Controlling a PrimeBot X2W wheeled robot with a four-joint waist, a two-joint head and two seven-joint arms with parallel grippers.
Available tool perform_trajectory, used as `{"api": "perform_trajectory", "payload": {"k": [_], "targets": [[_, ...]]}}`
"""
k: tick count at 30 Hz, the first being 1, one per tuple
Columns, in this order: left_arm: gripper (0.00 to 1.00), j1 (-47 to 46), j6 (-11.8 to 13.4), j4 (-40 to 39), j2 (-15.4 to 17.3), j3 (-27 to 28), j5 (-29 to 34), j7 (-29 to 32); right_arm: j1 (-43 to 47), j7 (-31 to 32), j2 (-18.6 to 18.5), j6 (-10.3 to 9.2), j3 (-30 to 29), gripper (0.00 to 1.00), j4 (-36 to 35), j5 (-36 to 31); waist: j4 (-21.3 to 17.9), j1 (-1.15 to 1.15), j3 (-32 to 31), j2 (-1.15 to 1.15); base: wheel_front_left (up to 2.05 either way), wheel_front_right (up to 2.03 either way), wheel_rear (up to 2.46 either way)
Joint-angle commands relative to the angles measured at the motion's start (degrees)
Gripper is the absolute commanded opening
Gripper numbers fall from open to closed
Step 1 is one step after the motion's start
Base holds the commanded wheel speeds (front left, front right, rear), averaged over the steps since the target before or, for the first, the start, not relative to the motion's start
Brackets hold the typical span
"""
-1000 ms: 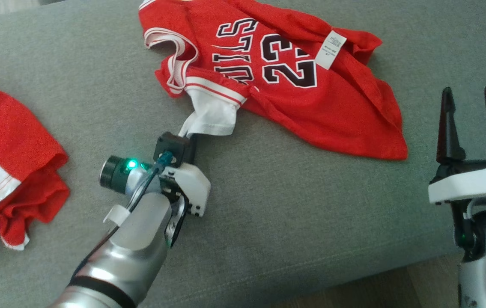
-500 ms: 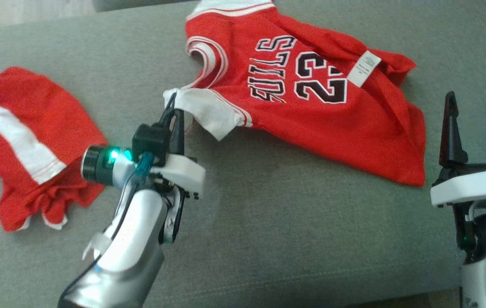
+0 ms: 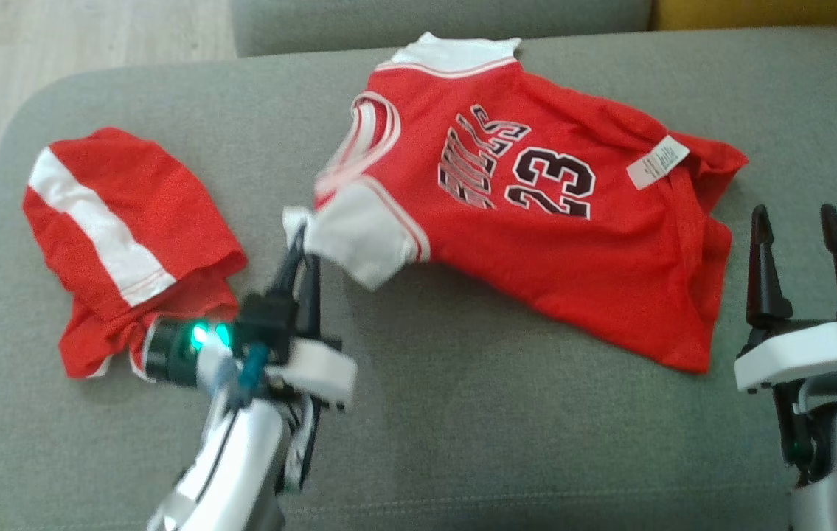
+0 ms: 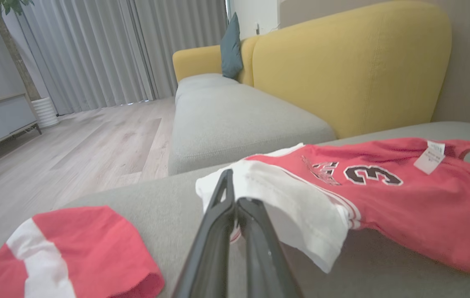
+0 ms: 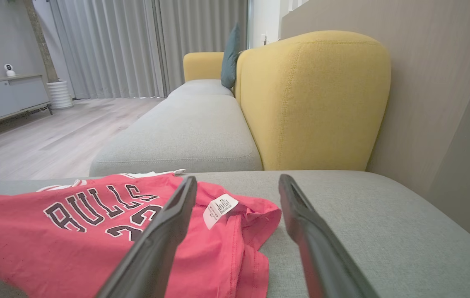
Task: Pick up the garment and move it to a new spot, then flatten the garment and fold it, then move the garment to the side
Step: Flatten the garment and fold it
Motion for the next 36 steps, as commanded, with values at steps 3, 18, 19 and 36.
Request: {"api": "perform_trajectory", "payload": {"k": [3,18,19,36], "targets": [[0.0,-0.3,0.0,-1.8,0.6,1.8,0.5,-0.3,-1.3,0.7,-0.4,-0.04,1.7,1.0,-1.8,0.0,0.6,0.0,-0.9,0.0,0.0,0.0,0.0],[1.0,3.4,-0.2,1.2,-0.6,2.5,0.9,-0.3,-1.2,1.6,-0.4,-0.04,0.8,1.0,-1.9,-0.4,1.3,0.0,-1.5,0.0,0.0,0.0,0.0],[1.0,3.3,-0.2,0.8,-0.7,2.9,0.9,-0.3,-1.3,1.6,-0.4,-0.04,0.6,1.0,-2.2,-0.4,1.2,0.0,-1.4,0.0,0.0,0.0,0.0],[1.0,3.6,0.1,-9.4,-1.3,6.6,1.8,-0.3,-1.7,1.3,-0.4,-0.04,-0.5,1.0,-2.4,0.0,1.3,0.0,-1.1,0.0,0.0,0.0,0.0]]}}
